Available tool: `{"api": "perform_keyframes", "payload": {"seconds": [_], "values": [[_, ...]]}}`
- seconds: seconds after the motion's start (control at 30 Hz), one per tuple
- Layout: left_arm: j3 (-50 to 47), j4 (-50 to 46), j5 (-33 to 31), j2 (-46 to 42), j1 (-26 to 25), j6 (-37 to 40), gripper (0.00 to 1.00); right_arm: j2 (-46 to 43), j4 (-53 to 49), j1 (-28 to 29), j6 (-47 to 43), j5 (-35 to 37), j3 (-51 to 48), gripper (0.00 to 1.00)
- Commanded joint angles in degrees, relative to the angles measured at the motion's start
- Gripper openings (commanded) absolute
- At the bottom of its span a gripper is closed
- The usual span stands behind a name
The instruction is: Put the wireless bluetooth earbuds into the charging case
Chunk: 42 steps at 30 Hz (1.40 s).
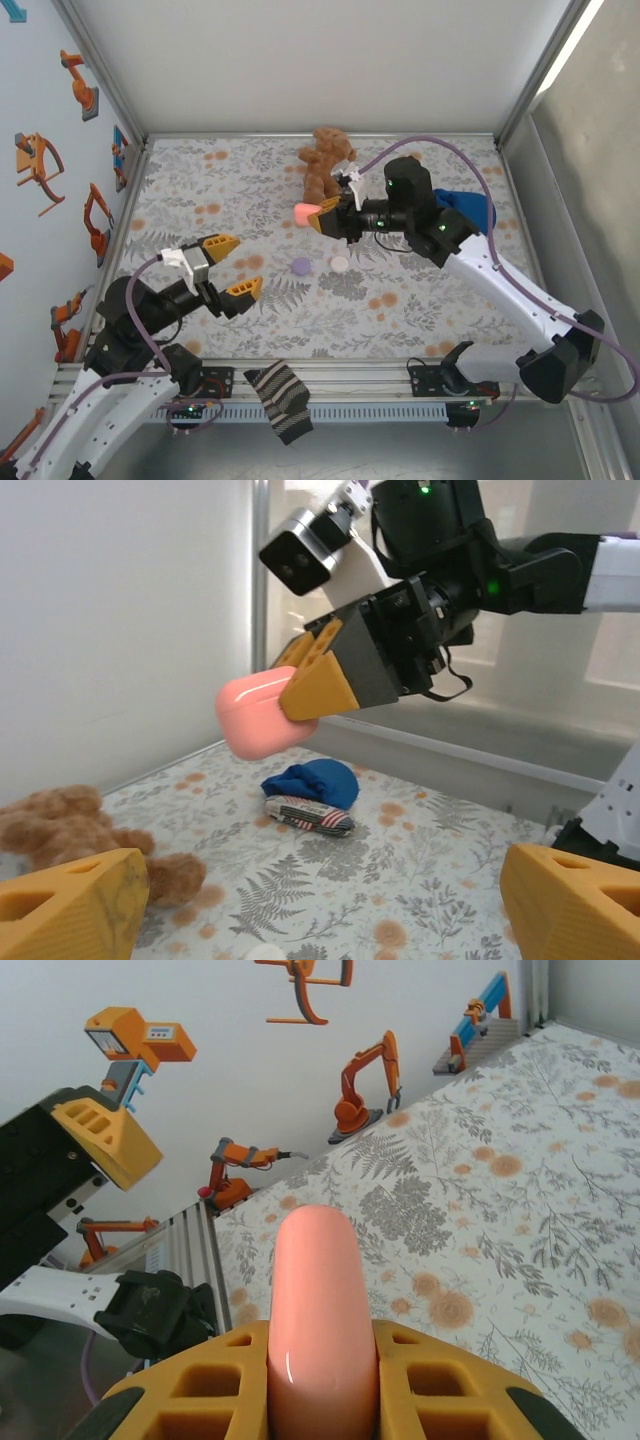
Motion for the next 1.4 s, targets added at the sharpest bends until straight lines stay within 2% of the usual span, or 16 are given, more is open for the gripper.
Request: {"api": "perform_keyframes", "payload": {"seconds": [0.0, 0.2, 0.33, 0.4, 0.57, 0.8, 1.03, 1.2, 1.37], "values": [[3.18, -9.65, -9.21, -1.60, -0.18, 4.15, 0.92, -1.54, 2.02, -1.50, 4.57, -0.08, -2.86, 0.03], [7.37, -19.62, -20.54, -1.15, -0.08, 8.21, 0.99, -2.35, 1.90, -3.72, 8.54, 0.27, -9.97, 0.02], [10.61, -26.58, -29.64, 0.36, -0.12, 12.21, 0.96, -2.62, 1.27, -4.25, 10.19, 0.04, -14.07, 0.02], [10.75, -27.72, -31.94, 0.33, -0.17, 13.54, 0.96, -2.76, 1.13, -4.26, 11.04, 0.14, -16.04, 0.02], [9.16, -28.55, -32.46, -1.49, -0.08, 16.07, 0.96, -2.36, 1.53, -4.34, 13.54, 0.43, -20.73, 0.03], [3.84, -27.45, -39.15, -5.64, -0.08, 14.19, 0.96, 1.71, 3.64, -4.31, 18.04, -0.91, -25.94, 0.02], [2.97, -30.76, -44.63, -5.26, 0.48, 12.91, 0.96, 8.17, 6.42, -2.82, 19.06, -3.23, -28.59, 0.02], [1.80, -30.65, -43.34, -3.77, 0.79, 13.69, 0.96, 13.18, 10.79, -1.96, 20.41, -4.86, -29.15, 0.02], [1.44, -31.14, -41.60, 2.82, 1.79, 14.73, 0.96, 18.39, 13.35, -0.32, 20.99, -5.55, -28.45, 0.02]]}}
